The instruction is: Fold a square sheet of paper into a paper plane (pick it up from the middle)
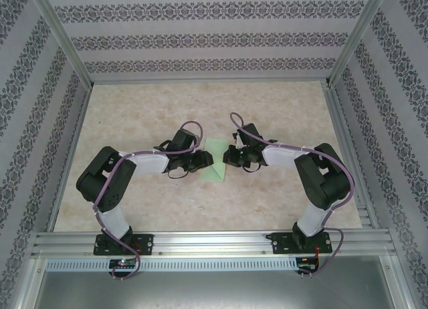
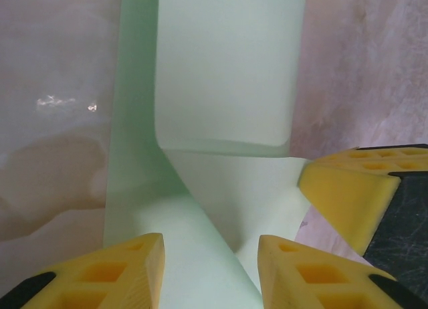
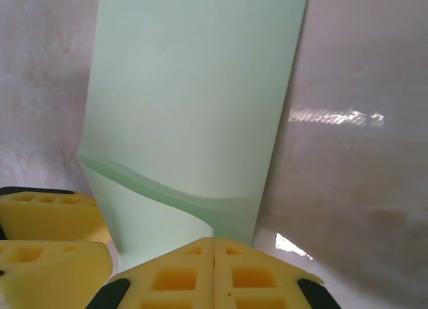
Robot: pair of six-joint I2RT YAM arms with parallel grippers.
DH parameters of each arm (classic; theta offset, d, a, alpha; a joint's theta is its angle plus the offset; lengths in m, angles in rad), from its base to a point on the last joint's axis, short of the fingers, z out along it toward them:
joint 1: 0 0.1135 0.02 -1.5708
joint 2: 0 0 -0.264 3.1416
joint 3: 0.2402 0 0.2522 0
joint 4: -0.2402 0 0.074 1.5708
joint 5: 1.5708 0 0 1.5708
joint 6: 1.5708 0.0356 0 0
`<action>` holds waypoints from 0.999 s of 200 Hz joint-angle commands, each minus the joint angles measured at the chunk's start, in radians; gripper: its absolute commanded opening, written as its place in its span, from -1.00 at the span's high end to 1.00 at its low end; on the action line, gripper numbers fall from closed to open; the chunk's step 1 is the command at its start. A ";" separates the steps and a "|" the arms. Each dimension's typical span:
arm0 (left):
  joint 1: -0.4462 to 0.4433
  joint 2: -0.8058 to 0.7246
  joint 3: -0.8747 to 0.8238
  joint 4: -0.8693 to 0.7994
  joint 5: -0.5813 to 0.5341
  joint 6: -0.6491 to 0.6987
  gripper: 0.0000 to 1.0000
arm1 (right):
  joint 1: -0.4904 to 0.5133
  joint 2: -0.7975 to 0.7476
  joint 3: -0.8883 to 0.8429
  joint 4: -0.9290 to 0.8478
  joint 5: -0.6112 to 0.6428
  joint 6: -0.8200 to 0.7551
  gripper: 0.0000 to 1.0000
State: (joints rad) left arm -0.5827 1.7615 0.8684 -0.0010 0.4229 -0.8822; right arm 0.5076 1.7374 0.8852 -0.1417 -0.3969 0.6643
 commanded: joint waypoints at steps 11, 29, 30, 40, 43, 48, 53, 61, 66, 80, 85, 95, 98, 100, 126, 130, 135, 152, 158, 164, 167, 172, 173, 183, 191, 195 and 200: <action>0.004 0.031 0.002 0.100 0.063 -0.026 0.15 | -0.009 0.002 -0.015 0.034 0.009 0.013 0.88; 0.004 0.051 0.010 0.136 0.085 -0.032 0.16 | -0.010 0.004 -0.015 0.037 0.008 0.014 0.88; 0.004 0.052 0.010 0.137 0.086 -0.032 0.16 | -0.009 0.004 -0.016 0.037 0.007 0.014 0.88; 0.003 0.062 0.013 0.150 0.089 -0.031 0.18 | -0.011 0.004 -0.017 0.037 0.009 0.015 0.87; 0.004 0.063 0.016 0.153 0.091 -0.031 0.19 | -0.011 0.004 -0.019 0.037 0.009 0.015 0.87; 0.004 0.067 0.017 0.159 0.093 -0.031 0.21 | -0.013 0.004 -0.019 0.037 0.010 0.016 0.87; 0.004 0.071 0.018 0.166 0.095 -0.029 0.23 | -0.012 0.005 -0.020 0.037 0.010 0.016 0.87; 0.004 0.075 0.020 0.176 0.100 -0.027 0.26 | -0.014 0.005 -0.022 0.039 0.010 0.017 0.87; 0.004 0.078 0.020 0.181 0.102 -0.026 0.27 | -0.015 0.005 -0.023 0.037 0.010 0.018 0.87; 0.004 0.080 0.020 0.196 0.105 -0.019 0.31 | -0.017 0.004 -0.025 0.038 0.009 0.019 0.87; 0.004 0.079 0.021 0.201 0.106 -0.016 0.33 | -0.018 0.004 -0.027 0.037 0.010 0.019 0.87; 0.004 0.079 0.020 0.210 0.107 -0.010 0.39 | -0.020 0.001 -0.026 0.035 0.010 0.019 0.86; 0.004 0.079 0.020 0.214 0.109 -0.009 0.40 | -0.020 0.000 -0.027 0.034 0.009 0.019 0.85; 0.004 0.078 0.020 0.217 0.108 -0.008 0.41 | -0.020 -0.001 -0.026 0.033 0.010 0.019 0.84; 0.004 0.076 0.015 0.250 0.108 0.003 0.57 | -0.027 -0.032 -0.026 0.013 0.023 0.011 0.65; 0.004 0.077 0.015 0.255 0.110 0.004 0.59 | -0.030 -0.037 -0.028 0.004 0.032 0.008 0.59; 0.004 0.079 0.014 0.263 0.110 0.007 0.61 | -0.034 -0.050 -0.028 -0.005 0.048 0.003 0.53; 0.004 0.081 0.021 0.261 0.106 0.020 0.69 | -0.051 -0.090 -0.031 -0.050 0.101 -0.007 0.26; 0.004 0.084 0.024 0.252 0.102 0.026 0.72 | -0.058 -0.108 -0.032 -0.065 0.120 -0.008 0.17; 0.004 0.084 0.029 0.247 0.100 0.033 0.75 | -0.065 -0.124 -0.034 -0.078 0.140 -0.009 0.09; 0.004 0.082 0.030 0.244 0.099 0.035 0.76 | -0.068 -0.133 -0.035 -0.088 0.150 -0.010 0.06; 0.004 0.081 0.031 0.239 0.095 0.040 0.79 | -0.074 -0.147 -0.035 -0.102 0.169 -0.012 -0.01; 0.004 0.081 0.032 0.237 0.095 0.041 0.80 | -0.075 -0.151 -0.035 -0.105 0.174 -0.011 -0.03; 0.004 0.075 0.040 0.218 0.086 0.054 0.85 | -0.083 -0.184 -0.037 -0.133 0.218 -0.019 -0.14; 0.004 0.066 0.048 0.194 0.076 0.067 0.89 | -0.083 -0.211 -0.039 -0.155 0.258 -0.023 -0.24; 0.004 0.060 0.052 0.178 0.068 0.075 0.91 | -0.084 -0.225 -0.039 -0.166 0.281 -0.025 -0.29; 0.004 0.051 0.058 0.154 0.059 0.087 0.91 | -0.084 -0.240 -0.039 -0.179 0.307 -0.027 -0.35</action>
State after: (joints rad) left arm -0.5827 1.8370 0.8795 0.1932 0.5148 -0.8631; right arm 0.4301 1.5818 0.8570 -0.2386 -0.2470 0.6613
